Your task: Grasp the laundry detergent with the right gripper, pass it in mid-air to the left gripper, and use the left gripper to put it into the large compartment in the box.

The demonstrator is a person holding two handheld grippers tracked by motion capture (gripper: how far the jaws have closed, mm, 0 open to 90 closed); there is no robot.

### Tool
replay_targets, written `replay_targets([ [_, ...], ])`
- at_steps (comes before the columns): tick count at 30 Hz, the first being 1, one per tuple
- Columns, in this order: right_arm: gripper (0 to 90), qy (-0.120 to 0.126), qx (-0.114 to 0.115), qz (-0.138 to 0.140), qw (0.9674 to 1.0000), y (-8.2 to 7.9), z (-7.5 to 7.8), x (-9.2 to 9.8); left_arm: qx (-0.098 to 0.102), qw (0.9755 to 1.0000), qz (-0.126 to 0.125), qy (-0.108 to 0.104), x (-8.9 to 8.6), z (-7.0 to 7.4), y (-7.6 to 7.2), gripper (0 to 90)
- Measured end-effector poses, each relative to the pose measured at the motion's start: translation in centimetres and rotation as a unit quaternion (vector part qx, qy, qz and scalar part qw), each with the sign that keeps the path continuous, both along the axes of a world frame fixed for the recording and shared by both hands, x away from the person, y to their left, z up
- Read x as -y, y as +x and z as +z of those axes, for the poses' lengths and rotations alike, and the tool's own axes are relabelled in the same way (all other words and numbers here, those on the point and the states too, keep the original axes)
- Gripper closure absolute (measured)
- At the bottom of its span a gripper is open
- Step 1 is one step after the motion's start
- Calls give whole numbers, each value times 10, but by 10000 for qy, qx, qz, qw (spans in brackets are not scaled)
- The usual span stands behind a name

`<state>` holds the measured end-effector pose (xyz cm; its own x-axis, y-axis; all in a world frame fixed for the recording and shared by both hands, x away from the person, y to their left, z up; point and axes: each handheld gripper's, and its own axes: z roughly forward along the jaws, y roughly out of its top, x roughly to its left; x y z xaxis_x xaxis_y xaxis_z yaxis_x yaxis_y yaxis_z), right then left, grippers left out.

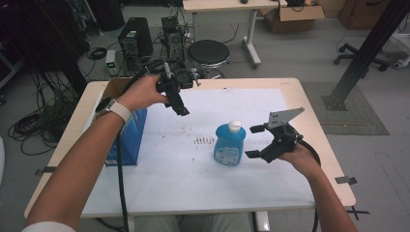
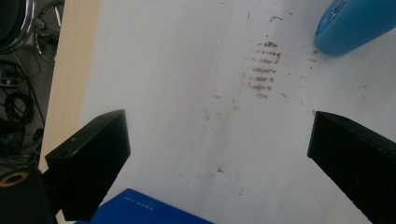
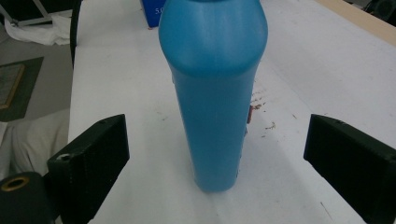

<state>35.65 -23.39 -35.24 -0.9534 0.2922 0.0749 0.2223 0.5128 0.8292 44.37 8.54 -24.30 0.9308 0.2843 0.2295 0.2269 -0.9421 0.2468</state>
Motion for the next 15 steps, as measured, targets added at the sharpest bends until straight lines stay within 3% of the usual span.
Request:
replay_targets([
  [6,64,327,-7,-70,9994,-3,-8,7,-5,10000,10,15,1,0,0,63],
  [15,63,424,10,-135,9990,-4,-15,9,2,10000,8,10,3,-1,0,63],
])
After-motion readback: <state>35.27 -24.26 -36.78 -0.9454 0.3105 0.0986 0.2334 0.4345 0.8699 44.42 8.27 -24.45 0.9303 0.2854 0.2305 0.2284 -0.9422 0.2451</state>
